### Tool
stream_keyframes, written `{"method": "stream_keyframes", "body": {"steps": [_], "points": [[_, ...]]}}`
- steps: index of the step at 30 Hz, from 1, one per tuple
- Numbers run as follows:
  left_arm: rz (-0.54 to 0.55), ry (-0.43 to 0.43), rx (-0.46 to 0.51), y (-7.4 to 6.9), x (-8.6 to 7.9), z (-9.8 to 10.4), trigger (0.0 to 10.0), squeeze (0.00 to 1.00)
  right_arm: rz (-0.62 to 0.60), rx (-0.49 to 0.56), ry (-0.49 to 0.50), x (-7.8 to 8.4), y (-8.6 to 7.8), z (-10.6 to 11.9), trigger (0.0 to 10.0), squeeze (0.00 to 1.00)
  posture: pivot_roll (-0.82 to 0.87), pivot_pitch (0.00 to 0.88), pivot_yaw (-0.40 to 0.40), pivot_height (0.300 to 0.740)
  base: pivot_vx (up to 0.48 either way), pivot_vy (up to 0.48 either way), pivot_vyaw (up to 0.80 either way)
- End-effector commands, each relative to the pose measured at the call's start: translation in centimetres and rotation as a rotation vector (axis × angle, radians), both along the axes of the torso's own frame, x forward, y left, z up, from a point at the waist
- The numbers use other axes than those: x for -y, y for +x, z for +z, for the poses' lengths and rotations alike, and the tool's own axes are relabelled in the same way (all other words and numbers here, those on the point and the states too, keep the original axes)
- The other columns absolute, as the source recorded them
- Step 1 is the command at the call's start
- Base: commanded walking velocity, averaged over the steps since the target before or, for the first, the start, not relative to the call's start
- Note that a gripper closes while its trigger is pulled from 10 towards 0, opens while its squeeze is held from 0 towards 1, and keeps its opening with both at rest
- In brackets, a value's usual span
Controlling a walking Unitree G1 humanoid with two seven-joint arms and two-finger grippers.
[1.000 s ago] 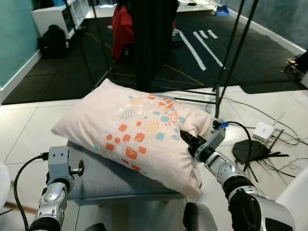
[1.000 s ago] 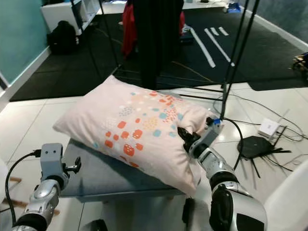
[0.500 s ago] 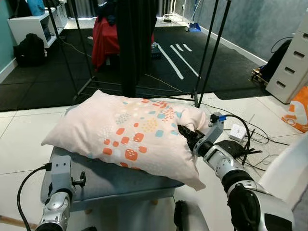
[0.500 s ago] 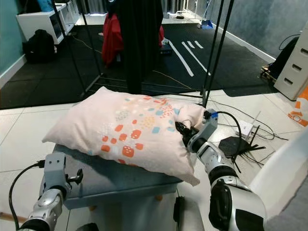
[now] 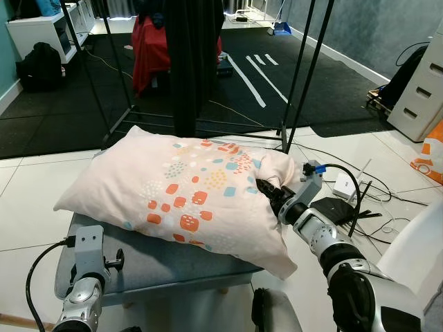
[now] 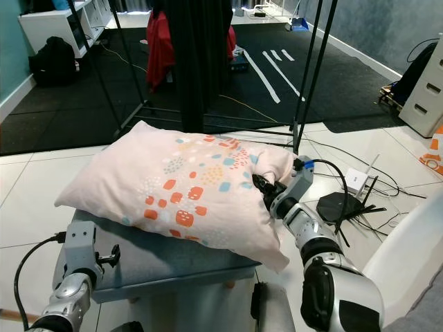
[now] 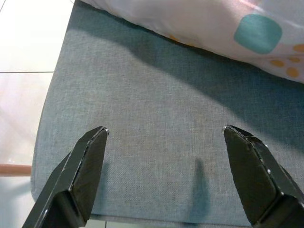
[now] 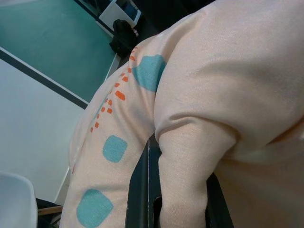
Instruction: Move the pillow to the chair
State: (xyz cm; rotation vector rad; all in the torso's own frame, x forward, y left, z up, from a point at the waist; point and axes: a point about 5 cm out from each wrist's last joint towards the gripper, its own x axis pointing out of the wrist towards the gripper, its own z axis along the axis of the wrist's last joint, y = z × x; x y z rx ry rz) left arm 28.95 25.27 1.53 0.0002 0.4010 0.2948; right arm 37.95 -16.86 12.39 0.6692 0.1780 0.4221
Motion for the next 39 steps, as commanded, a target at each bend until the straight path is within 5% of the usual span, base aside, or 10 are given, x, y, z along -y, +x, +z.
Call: {"method": "stream_keyframes", "body": {"steps": [1,39], "points": [[-0.003,0.004,-0.013,-0.14,0.09,-0.24,10.0,0.0,0.006,0.039,-0.013,-0.16,0.34,0.79,0.0,0.0,-0.06,0.056,-0.032,0.49,0.0,0.0,0.0],[-0.011,-0.021,-0.038,-0.4,0.52,-0.79,10.0,0.0,-0.02,0.015,-0.03,0.21,0.2,0.32,0.0,0.0,-0.06,0.074,-0.031,0.617,-0.008,0.0,0.0]]}}
